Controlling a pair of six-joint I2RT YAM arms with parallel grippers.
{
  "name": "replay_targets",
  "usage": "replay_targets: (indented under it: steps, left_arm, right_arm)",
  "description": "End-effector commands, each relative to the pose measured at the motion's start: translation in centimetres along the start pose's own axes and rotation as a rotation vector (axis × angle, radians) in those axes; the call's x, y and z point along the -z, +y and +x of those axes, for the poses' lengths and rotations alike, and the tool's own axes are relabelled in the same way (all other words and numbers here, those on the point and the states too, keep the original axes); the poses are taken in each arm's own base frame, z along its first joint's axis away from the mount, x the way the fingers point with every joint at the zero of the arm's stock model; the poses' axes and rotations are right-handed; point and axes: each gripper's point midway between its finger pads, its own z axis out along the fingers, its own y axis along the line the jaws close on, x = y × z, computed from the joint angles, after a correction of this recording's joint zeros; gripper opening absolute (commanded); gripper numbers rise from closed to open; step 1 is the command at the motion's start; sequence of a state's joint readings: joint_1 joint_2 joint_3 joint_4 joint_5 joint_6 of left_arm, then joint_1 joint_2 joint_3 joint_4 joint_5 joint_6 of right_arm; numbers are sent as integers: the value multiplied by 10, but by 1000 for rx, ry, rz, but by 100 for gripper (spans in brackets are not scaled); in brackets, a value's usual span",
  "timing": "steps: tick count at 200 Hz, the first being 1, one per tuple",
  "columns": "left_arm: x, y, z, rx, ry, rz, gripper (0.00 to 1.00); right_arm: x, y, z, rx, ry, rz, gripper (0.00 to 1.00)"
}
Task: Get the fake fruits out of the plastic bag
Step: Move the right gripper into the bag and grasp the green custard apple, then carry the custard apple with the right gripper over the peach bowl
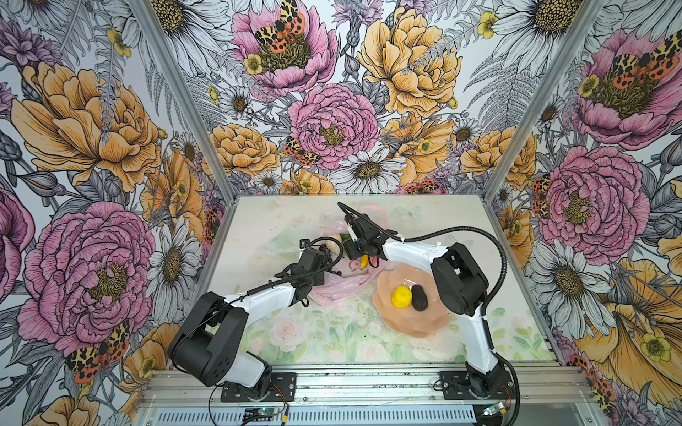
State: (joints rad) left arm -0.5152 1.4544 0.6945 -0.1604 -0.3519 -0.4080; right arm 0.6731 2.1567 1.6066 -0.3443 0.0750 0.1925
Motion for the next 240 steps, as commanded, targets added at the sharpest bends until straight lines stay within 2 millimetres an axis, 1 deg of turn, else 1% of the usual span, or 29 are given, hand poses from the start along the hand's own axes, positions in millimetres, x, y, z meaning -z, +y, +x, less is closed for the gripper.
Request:
replay_targets:
  steps: [1,36,57,80,91,109,138,155,173,201,240]
  left_arm:
    - [4,-4,-13,-14,-33,-5,30]
    - [4,-5,-13,-17,-31,-3,30]
    - [4,-4,-13,-18,-31,-4,30]
    - [4,-3,-13,-17,-32,-8,30]
    - [4,-3,-13,-17,-32,-9,30]
    - [4,-3,-14,-19,-34,-10,30]
    - [4,-3,-14,-19,-34,-11,30]
    - [3,-3,-14,-19,-33,-13,30]
    - [3,-3,-13,-19,-31,-14,30]
    - [3,-3,-13,-19,-32,-12,30]
    - [4,-4,-13,-20,-29,-6,30]
  right_arm:
    - [16,5,-14,3,-43,-5,53]
    - [39,9,-21,1,-73,-22,52]
    - [53,10,-21,-1,-84,-28,52]
    - [66,8,-16,-8,-87,-28,52]
    - [76,8,-14,-12,-95,-32,52]
    - [93,7,-8,-15,-99,-32,52]
    - [126,2,0,-24,-113,-21,52]
    - [141,-2,6,-45,-109,-10,52]
    - [156,-1,10,-63,-118,-25,52]
    - [178,-2,24,-62,-109,-21,50]
    - [200,-8,52,-75,-67,2,50]
